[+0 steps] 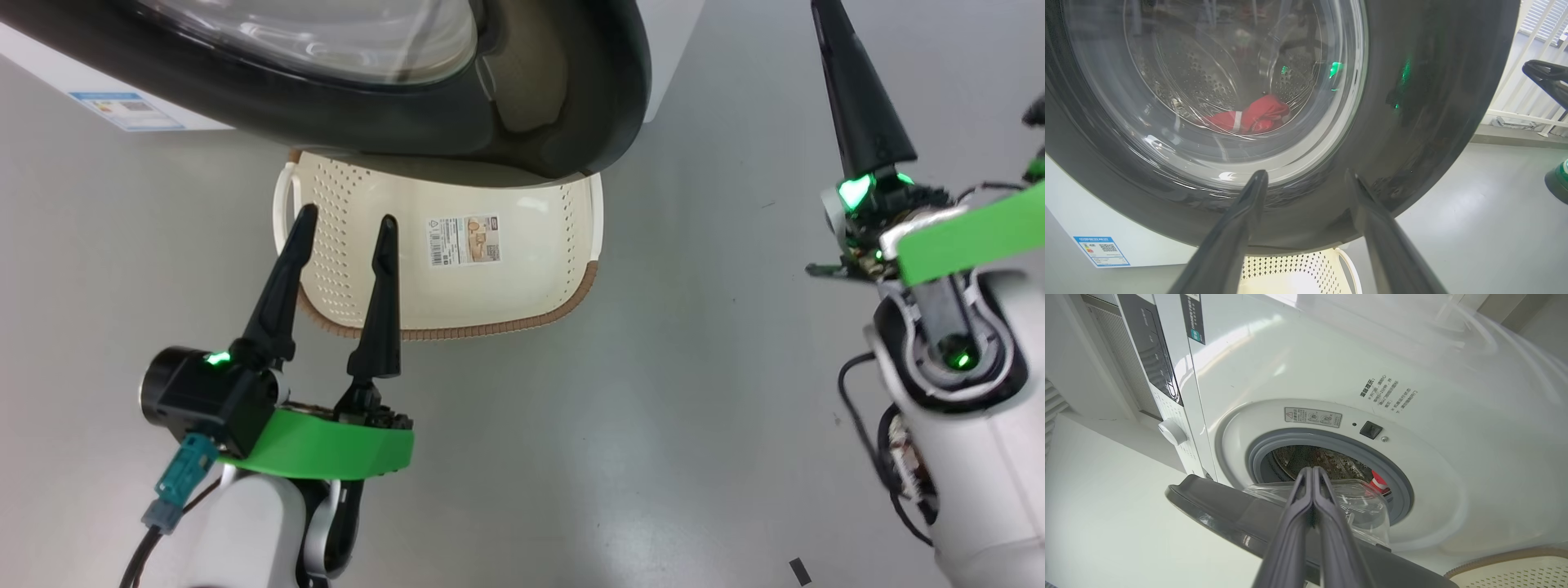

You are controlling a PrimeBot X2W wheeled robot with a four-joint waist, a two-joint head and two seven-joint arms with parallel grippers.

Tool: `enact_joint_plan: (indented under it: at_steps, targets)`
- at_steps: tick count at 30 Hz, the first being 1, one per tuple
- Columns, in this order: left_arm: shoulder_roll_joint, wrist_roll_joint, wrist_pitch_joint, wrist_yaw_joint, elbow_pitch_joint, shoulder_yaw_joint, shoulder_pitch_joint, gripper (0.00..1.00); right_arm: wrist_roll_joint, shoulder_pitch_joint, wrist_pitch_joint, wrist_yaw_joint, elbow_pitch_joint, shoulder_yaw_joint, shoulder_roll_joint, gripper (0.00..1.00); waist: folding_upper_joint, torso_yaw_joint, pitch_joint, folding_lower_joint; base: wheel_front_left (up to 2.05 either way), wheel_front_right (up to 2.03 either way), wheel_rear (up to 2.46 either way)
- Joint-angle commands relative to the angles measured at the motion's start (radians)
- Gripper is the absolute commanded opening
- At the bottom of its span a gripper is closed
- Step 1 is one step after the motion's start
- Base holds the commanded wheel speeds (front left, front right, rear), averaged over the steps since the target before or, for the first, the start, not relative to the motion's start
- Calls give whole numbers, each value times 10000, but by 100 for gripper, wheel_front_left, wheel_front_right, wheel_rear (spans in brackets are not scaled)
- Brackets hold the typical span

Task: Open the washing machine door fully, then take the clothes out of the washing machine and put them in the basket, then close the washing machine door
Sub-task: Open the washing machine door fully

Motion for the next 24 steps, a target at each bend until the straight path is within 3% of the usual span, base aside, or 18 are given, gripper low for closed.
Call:
enact_joint_plan:
  at_steps: [1, 6, 13, 18, 24]
  targets:
    - [183, 45, -76, -69, -283, 254, 102, 100, 424, -137, 264, 6, -303, 117, 24, 0, 0, 38, 45, 0, 0, 0, 0]
    - [183, -14, -76, -68, -282, 183, 82, 100, 2724, -892, 2226, 6, 241, 14, -142, 0, 0, 94, 186, 0, 0, 0, 0]
    - [183, -104, -76, -44, -255, -32, -74, 100, 4832, -2369, 4743, 6, 1973, 394, -631, 0, 0, 244, 397, 0, 0, 0, 0]
    - [183, -142, -76, -7, -247, -89, -149, 100, 5561, -3241, 6233, 6, 2460, 1217, -1122, 0, 0, 335, 533, 0, 0, 0, 0]
    - [183, -199, -76, 8, -225, -98, -195, 100, 5689, -3960, 6500, 6, 2977, 1787, -1334, 0, 0, 433, 590, 0, 0, 0, 0]
